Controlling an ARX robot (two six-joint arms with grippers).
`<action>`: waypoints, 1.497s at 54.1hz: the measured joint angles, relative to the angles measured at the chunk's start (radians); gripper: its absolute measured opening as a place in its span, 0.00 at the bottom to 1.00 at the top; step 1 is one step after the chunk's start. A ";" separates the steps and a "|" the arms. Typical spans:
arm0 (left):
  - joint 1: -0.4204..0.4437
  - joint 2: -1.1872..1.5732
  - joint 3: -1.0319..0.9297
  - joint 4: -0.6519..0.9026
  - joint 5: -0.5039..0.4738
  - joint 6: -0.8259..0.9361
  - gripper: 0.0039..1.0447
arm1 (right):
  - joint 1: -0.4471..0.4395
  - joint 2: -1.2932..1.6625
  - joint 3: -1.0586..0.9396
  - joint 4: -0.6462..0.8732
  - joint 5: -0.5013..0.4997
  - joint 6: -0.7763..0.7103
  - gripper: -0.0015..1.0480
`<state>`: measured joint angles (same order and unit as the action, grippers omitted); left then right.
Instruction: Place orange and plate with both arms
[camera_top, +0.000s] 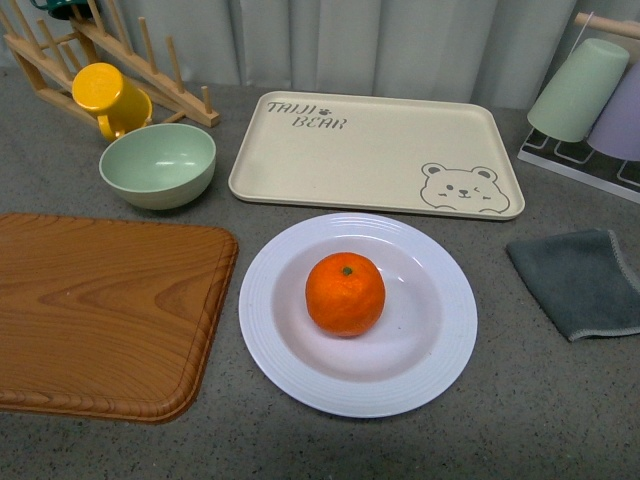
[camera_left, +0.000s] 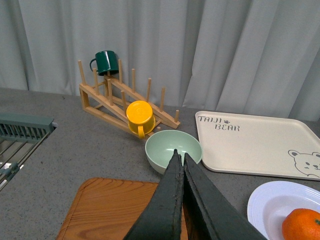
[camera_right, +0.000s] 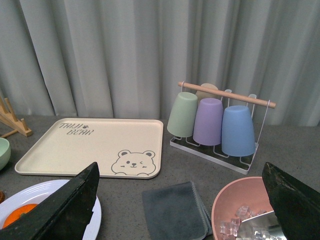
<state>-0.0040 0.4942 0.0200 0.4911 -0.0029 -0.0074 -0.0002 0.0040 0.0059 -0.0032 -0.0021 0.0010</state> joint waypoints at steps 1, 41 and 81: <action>0.000 -0.012 0.000 -0.011 0.001 0.000 0.04 | 0.000 0.000 0.000 0.000 0.000 0.000 0.91; 0.002 -0.285 0.000 -0.278 0.000 0.000 0.04 | 0.000 0.000 0.000 0.000 0.000 0.000 0.91; 0.002 -0.489 0.000 -0.491 0.003 0.000 0.65 | 0.076 0.151 0.039 -0.078 0.181 0.013 0.91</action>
<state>-0.0025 0.0048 0.0200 0.0006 0.0002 -0.0074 0.0753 0.1555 0.0452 -0.0811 0.1791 0.0135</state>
